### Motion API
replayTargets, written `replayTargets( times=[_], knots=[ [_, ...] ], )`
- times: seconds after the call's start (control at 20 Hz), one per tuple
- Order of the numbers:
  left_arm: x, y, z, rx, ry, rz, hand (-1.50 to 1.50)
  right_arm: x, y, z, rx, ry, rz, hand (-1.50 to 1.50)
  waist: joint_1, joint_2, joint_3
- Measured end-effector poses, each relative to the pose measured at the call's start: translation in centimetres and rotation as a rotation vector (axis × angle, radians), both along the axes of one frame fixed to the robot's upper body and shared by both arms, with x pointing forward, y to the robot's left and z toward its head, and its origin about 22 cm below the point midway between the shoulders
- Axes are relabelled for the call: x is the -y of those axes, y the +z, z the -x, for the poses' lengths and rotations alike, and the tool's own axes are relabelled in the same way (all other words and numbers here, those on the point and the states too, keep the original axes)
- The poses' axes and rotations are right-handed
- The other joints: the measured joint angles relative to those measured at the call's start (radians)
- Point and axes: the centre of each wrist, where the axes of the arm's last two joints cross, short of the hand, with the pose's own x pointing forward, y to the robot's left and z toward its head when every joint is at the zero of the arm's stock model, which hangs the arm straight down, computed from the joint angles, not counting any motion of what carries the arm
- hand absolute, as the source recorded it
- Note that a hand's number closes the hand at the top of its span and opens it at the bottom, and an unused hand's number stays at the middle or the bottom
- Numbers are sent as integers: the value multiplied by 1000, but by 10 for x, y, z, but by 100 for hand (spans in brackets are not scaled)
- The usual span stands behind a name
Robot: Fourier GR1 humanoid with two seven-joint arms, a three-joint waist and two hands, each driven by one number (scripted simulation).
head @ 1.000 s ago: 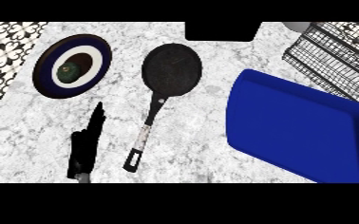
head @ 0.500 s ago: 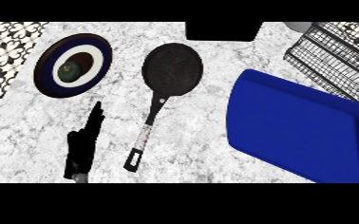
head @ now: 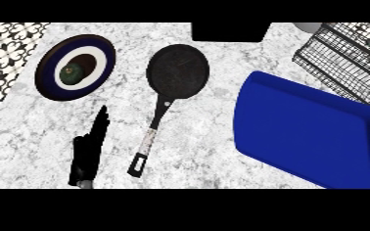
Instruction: Pick the cupcake from the tray and place it in the tiered basket
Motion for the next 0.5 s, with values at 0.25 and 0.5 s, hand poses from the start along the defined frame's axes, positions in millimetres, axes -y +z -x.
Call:
replayTargets(
  times=[0.25, 0.5],
  knots=[
    [-3, -4, -3, 3, 8, -2, 0, 13, 7, 7, 172, -39, -72, -150, -6, -1, -1],
    [-5, -2, -4, -3, 13, 2, 0, 44, 32, 30, 313, -219, -47, -150, -16, -5, -1]
  ],
)
